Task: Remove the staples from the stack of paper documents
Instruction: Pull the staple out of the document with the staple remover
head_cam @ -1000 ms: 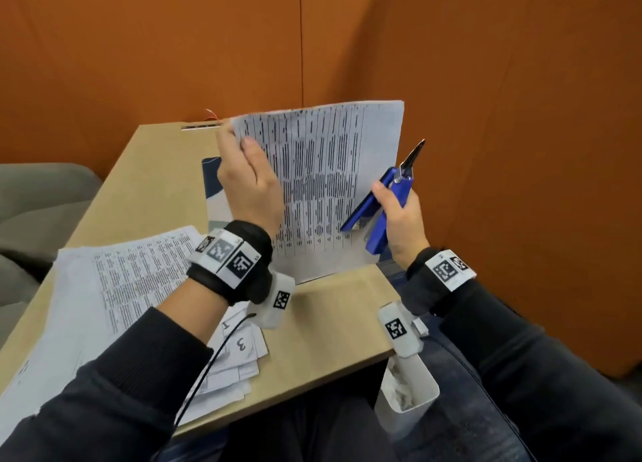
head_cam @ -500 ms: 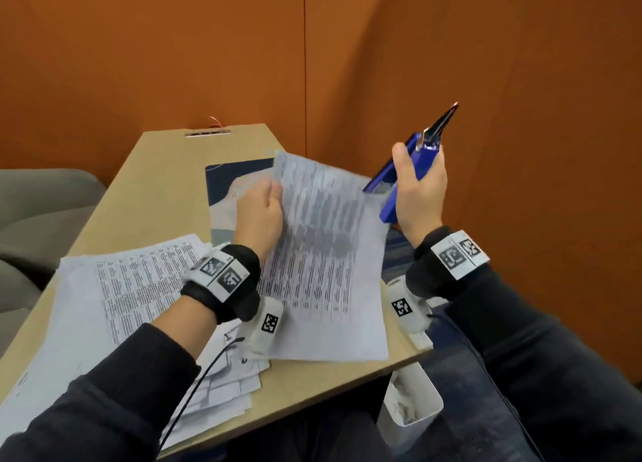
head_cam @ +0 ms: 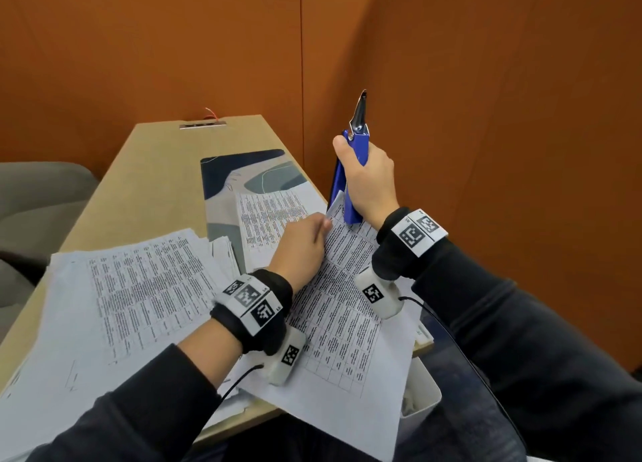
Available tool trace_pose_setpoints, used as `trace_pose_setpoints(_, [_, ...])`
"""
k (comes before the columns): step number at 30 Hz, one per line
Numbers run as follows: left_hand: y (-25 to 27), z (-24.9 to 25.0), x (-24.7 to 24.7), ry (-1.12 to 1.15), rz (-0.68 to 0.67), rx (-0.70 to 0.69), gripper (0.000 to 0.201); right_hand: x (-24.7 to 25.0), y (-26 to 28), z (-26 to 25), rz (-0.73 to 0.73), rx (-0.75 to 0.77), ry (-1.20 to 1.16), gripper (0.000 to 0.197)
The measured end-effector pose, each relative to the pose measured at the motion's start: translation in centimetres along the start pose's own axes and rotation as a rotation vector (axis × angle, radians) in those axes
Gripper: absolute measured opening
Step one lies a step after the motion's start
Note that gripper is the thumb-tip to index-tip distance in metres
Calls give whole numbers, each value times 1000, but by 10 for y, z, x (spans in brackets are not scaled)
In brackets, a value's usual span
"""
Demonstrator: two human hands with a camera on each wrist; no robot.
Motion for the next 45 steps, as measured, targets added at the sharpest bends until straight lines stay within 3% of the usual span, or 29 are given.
trace_pose_setpoints(6, [1,4,-2,7,-9,8,38,-3,-1,-4,-2,42,61,43])
trace_pose_setpoints(9, [1,-4,1,131,13,84,20,-4,-1,-4,-1,50,59,42])
trace_pose_setpoints(12, [3,-6,0,282,-52,113,49,-6,1,-4,-20,51,69,43])
trace_pose_setpoints(14, [3,2,-2,245,-95,68,47,-9,1,-5,-30,56,72,42])
trace_pose_setpoints(20, [3,2,6,288,88,12,31,-14,1,-7,-40,38,23,41])
trace_pose_setpoints(26, [4,-3,9,380,110,-11,28,-25,11,16,-177,-66,-13,40])
trace_pose_setpoints(33, [0,-7,4,377,118,-5,29,-21,10,14,-99,-21,-33,41])
trace_pose_setpoints(36, [-6,-19,-7,404,-102,47,39,-20,7,20,-100,-47,-48,42])
trace_pose_setpoints(38, [-7,-37,-21,287,-302,141,36,-15,4,27,-69,-82,-50,40])
trace_pose_setpoints(39, [-7,-49,-21,210,-324,184,30,-9,2,31,-23,-100,-69,39])
trace_pose_setpoints(42, [-17,-87,8,230,-132,295,19,13,-3,43,143,-139,-226,38])
trace_pose_setpoints(45, [-44,-117,55,389,119,351,28,25,-5,65,219,-237,-373,38])
Point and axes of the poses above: each hand's wrist, its own y-axis away from the middle knuckle, its own x-axis out of the back of the hand, z = x × y, the point moved 9 cm from there along -y, towards the middle knuckle, and after that the axes turned 8 degrees about -z, right-handed, at the moved point
